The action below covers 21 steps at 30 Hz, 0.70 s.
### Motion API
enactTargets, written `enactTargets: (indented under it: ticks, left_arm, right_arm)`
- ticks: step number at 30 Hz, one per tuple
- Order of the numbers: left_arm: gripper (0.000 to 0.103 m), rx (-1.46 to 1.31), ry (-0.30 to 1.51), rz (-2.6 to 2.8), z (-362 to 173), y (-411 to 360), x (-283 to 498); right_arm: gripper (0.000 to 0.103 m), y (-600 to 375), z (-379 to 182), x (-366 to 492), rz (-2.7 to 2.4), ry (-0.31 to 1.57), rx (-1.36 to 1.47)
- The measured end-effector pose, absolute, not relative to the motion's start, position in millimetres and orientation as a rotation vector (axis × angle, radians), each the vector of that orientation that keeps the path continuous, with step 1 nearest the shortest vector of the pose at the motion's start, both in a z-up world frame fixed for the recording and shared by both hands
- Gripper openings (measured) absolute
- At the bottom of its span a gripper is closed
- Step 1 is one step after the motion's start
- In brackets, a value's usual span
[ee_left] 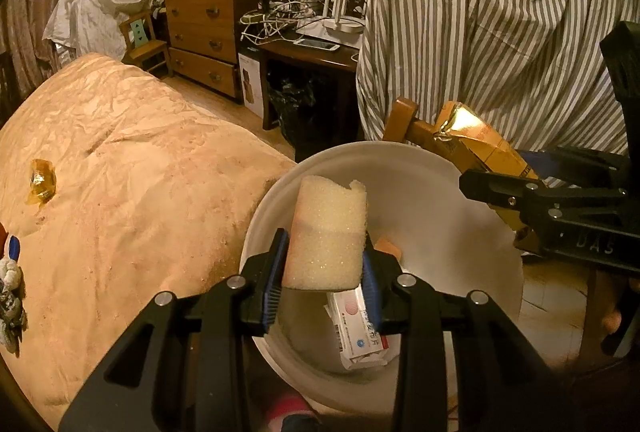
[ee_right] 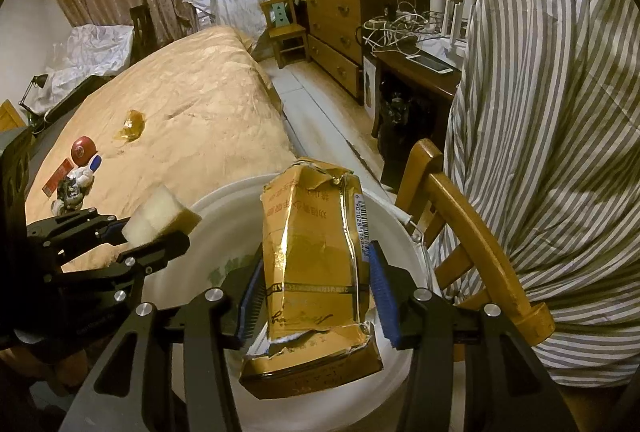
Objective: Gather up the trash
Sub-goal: 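Open left tool over the bucket while right tool releases the gold packet, then move both open tools back over the trash on the bed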
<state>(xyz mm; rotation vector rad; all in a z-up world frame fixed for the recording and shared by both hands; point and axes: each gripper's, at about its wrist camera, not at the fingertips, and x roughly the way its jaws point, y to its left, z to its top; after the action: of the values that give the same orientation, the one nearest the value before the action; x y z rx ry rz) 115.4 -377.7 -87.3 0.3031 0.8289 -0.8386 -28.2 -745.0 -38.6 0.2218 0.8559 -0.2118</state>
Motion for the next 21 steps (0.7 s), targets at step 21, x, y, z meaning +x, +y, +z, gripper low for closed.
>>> enactTargets:
  ticks: [21]
  left_arm:
    - [0.066,0.268,0.798,-0.737,-85,-312,135]
  right_arm:
    - [0.062,-695,-4,-28,-0.131,0.725,0.200]
